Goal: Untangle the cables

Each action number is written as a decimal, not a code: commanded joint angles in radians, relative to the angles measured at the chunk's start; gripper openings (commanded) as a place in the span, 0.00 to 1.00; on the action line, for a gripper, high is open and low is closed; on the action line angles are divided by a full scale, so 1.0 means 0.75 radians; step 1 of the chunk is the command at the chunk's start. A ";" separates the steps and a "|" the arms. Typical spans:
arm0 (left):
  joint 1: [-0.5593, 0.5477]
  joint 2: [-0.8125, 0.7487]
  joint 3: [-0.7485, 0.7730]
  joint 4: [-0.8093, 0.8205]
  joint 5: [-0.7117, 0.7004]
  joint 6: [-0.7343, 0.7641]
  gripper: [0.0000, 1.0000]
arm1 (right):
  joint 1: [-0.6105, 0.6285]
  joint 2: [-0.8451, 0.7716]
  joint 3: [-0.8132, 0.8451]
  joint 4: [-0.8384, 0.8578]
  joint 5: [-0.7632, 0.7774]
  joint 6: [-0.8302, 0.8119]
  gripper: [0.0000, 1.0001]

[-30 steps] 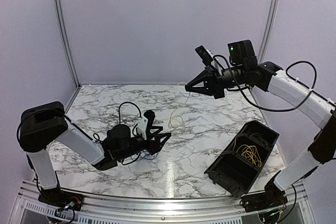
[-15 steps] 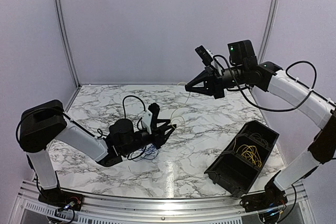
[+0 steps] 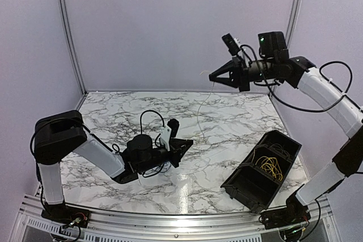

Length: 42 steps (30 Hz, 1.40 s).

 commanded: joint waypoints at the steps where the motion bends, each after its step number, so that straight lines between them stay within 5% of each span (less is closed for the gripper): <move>1: -0.018 0.074 -0.016 0.037 -0.002 -0.096 0.00 | -0.142 -0.056 0.248 -0.036 0.058 -0.020 0.00; 12: -0.029 0.152 0.005 0.050 0.021 -0.140 0.00 | -0.394 -0.133 0.393 0.040 0.182 0.070 0.00; 18: -0.042 0.104 0.124 0.031 0.047 -0.150 0.00 | -0.475 -0.236 0.199 -0.071 0.284 -0.068 0.00; 24: -0.087 0.262 0.501 -0.090 0.132 -0.219 0.00 | -0.487 -0.373 -0.120 -0.334 0.614 -0.376 0.00; 32: -0.157 0.642 1.182 -0.512 0.218 -0.292 0.00 | -0.498 -0.578 -0.583 -0.531 1.124 -0.646 0.00; 38: -0.187 0.869 1.509 -0.655 0.279 -0.357 0.00 | -0.506 -0.643 -0.773 -0.617 1.205 -0.693 0.00; 40: -0.201 0.918 1.578 -0.689 0.290 -0.378 0.00 | -0.507 -0.618 -0.821 -0.656 1.190 -0.689 0.06; 42: -0.213 0.960 1.637 -0.716 0.297 -0.387 0.00 | -0.506 -0.585 -0.842 -0.698 1.195 -0.697 0.22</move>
